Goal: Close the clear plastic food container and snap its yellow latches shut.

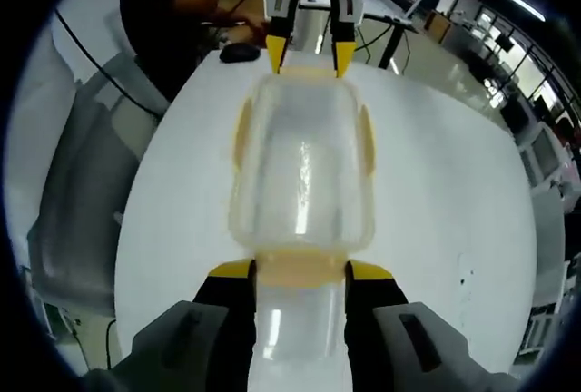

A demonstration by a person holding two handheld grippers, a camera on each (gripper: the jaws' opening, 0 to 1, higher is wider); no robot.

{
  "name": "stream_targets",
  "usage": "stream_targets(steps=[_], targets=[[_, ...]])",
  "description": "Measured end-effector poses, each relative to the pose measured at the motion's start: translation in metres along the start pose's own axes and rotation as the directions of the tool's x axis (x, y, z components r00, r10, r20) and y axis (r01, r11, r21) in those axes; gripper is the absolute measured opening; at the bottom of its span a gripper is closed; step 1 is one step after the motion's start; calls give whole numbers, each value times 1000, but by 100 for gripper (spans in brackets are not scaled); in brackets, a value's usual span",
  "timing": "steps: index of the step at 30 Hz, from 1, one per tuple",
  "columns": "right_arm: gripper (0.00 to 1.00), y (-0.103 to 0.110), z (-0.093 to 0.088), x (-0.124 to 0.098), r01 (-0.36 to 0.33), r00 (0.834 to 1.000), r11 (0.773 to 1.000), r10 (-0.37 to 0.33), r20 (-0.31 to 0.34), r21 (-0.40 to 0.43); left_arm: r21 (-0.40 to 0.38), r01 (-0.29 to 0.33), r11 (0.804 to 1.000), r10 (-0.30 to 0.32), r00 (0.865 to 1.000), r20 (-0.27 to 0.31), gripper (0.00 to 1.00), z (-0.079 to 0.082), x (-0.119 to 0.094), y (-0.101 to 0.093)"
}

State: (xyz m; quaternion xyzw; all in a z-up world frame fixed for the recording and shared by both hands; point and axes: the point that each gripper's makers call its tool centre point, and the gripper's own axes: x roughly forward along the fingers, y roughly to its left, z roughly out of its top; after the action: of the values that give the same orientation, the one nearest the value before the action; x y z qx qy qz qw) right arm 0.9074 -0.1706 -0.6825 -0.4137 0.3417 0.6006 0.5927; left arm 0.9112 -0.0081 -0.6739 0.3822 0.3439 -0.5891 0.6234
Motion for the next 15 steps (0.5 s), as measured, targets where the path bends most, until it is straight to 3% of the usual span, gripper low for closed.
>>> stream_targets(steps=[9,15], targets=[[34,-1,-33,-12,3,1000,1000,-3,-16,9,15,7,1000,-7,1000,13,32,29,21,2],[34,1,-47,-18,4,1000,1000,-4,-20,21,25,10,1000,-11,1000,12,32,40,31,4]])
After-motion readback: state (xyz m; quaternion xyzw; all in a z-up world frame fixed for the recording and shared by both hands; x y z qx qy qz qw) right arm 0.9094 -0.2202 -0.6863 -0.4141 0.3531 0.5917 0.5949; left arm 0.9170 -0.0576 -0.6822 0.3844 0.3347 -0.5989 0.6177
